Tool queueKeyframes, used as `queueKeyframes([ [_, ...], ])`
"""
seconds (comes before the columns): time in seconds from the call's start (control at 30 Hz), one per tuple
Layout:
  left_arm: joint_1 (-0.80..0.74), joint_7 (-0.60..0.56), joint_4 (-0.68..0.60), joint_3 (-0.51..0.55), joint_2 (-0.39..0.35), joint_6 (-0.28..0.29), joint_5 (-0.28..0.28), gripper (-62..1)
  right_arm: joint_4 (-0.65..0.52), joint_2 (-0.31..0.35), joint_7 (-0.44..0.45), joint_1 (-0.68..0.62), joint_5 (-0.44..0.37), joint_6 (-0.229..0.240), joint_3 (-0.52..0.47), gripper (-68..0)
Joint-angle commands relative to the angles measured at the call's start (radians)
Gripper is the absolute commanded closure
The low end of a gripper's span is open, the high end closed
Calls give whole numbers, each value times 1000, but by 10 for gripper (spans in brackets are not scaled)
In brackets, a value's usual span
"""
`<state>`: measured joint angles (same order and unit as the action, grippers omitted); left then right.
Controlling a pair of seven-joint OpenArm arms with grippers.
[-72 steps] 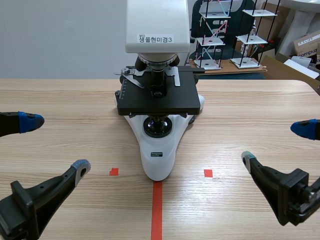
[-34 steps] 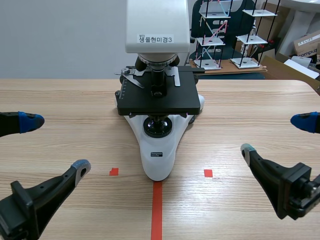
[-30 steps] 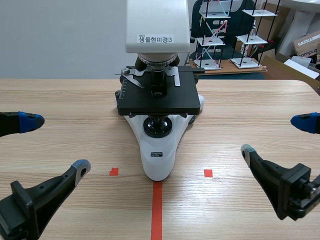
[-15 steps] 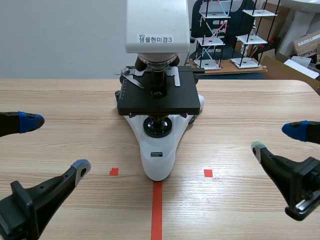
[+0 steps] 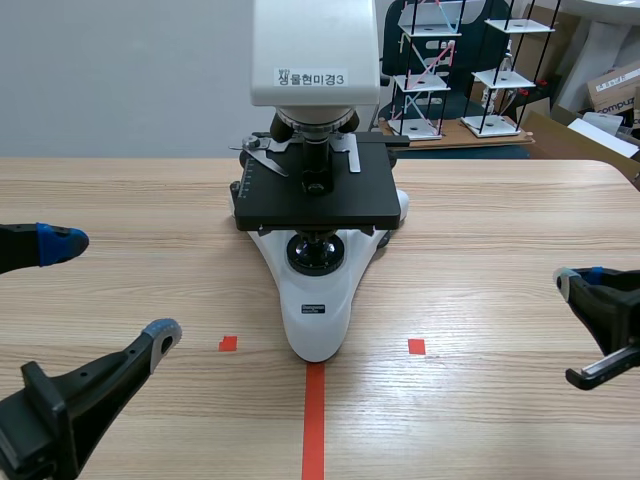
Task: Point at the stage knob
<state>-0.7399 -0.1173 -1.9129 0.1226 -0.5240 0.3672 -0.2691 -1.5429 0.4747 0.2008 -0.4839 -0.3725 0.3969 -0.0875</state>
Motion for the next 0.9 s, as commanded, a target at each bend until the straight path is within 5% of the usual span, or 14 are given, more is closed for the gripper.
queueKeyframes([
  [0.0, -7, -20, -13, 2, -3, -6, -11, -623, 49, 7, 57, 50, 13, 18, 23, -6],
  [0.1, -7, -21, -13, 2, -3, -6, -11, -623, 191, 1, 159, 147, 85, 54, 66, -5],
  [0.4, -7, -20, -13, 2, -3, -6, -11, -623, 520, -66, 425, 420, 348, 53, 175, -4],
  [0.6, -7, -20, -13, 2, -3, -6, -11, -623, 635, -119, 532, 560, 404, 53, 223, -3],
  [0.87, -7, -21, -13, 2, -3, -6, -11, -623, 704, -168, 548, 693, 442, 53, 284, -2],
])
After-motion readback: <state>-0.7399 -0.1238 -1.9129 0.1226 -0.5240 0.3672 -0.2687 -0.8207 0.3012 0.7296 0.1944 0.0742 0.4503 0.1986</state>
